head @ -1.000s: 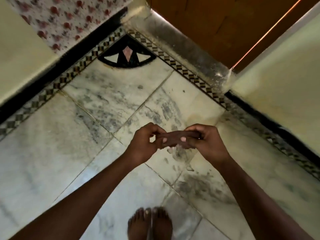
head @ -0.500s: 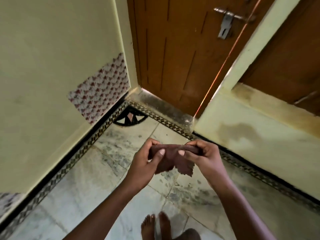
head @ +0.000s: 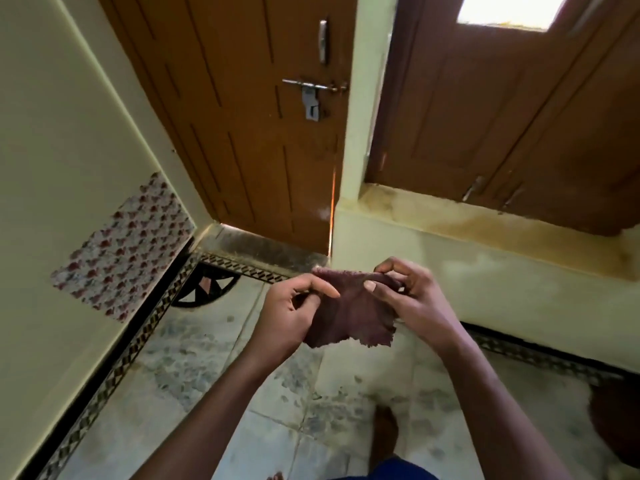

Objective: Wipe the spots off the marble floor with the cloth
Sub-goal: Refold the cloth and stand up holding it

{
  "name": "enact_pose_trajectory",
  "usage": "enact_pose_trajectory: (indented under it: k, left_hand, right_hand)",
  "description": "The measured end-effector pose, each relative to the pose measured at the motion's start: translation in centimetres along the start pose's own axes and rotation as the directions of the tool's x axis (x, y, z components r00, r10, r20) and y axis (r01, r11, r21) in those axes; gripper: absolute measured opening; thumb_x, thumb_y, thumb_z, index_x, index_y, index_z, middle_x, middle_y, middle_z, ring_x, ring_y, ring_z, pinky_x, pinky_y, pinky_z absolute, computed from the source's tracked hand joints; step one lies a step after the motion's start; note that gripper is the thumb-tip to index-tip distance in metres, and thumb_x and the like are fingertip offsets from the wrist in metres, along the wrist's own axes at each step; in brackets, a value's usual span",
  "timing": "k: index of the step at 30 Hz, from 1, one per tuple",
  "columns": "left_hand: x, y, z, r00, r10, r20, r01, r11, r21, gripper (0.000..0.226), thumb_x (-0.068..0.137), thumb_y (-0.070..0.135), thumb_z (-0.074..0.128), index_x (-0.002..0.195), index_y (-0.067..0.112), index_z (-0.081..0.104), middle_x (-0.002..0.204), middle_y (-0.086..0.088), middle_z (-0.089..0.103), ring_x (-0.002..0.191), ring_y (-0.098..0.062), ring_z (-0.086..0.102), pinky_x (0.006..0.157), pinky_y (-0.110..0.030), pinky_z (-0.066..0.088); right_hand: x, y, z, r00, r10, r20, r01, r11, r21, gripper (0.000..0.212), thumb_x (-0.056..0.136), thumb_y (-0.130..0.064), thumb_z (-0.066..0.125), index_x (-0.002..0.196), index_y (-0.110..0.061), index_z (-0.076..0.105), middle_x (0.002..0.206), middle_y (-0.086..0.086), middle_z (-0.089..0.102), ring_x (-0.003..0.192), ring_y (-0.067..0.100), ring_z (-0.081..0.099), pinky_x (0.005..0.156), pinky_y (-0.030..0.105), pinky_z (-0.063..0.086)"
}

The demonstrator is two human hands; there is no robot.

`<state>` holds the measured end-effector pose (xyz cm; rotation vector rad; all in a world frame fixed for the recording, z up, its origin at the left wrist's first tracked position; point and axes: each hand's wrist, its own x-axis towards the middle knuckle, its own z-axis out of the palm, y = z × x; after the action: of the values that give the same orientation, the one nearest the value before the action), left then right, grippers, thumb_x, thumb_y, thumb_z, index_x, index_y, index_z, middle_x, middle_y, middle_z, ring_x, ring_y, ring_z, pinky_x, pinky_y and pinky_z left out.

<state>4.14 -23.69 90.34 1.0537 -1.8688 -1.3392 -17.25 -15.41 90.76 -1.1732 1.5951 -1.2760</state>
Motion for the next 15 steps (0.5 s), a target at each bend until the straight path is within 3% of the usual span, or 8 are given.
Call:
enact_pose_trajectory:
  k: [3, 7, 11, 15]
  left_hand:
    - [4.0, 1.9, 5.0, 1.000, -0.009, 0.024, 0.009, 1.000, -0.015, 0.033, 0.095, -0.005, 0.070, 0.101, 0.025, 0.083, 0.103, 0.011, 0.082, 0.100, -0.006, 0.077, 0.087, -0.022, 0.060]
    - [8.6, 4.1, 10.7, 0.992, -0.053, 0.117, 0.060, 0.997, -0.055, 0.048, 0.091, -0.007, 0.074, 0.126, 0.026, 0.075, 0.124, 0.002, 0.076, 0.108, -0.010, 0.078, 0.088, -0.027, 0.065]
    - [13.4, 3.9, 14.6, 0.989, -0.020, 0.147, 0.009, 0.998, 0.070, 0.059, 0.090, -0.003, 0.075, 0.136, 0.035, 0.069, 0.140, 0.010, 0.069, 0.128, -0.012, 0.069, 0.102, -0.034, 0.063]
    - [17.7, 3.6, 17.0, 0.994, -0.036, 0.104, 0.025, 0.994, 0.106, 0.052, 0.091, -0.008, 0.073, 0.126, 0.031, 0.073, 0.138, 0.006, 0.069, 0.118, -0.013, 0.074, 0.094, -0.024, 0.063]
  right_hand:
    - [1.9, 0.8, -6.2, 0.997, 0.014, -0.082, -0.008, 0.997, 0.072, 0.019, 0.091, -0.007, 0.081, 0.102, -0.015, 0.067, 0.081, 0.014, 0.076, 0.066, 0.014, 0.066, 0.056, 0.026, 0.053]
    - [4.2, 2.0, -13.9, 0.998, 0.030, -0.057, -0.019, 0.982, 0.187, 0.054, 0.085, 0.003, 0.083, 0.127, -0.024, 0.062, 0.104, 0.014, 0.081, 0.092, 0.031, 0.079, 0.071, 0.045, 0.066]
    - [7.6, 4.7, -19.2, 0.992, -0.064, -0.105, 0.072, 0.994, 0.079, 0.035, 0.085, 0.006, 0.083, 0.109, -0.017, 0.074, 0.107, 0.010, 0.075, 0.099, 0.031, 0.074, 0.074, 0.047, 0.065]
    - [11.3, 7.7, -21.8, 0.982, -0.064, -0.180, 0.068, 0.998, 0.018, 0.027, 0.082, 0.005, 0.084, 0.088, -0.021, 0.085, 0.096, 0.003, 0.076, 0.090, 0.014, 0.070, 0.076, 0.031, 0.057]
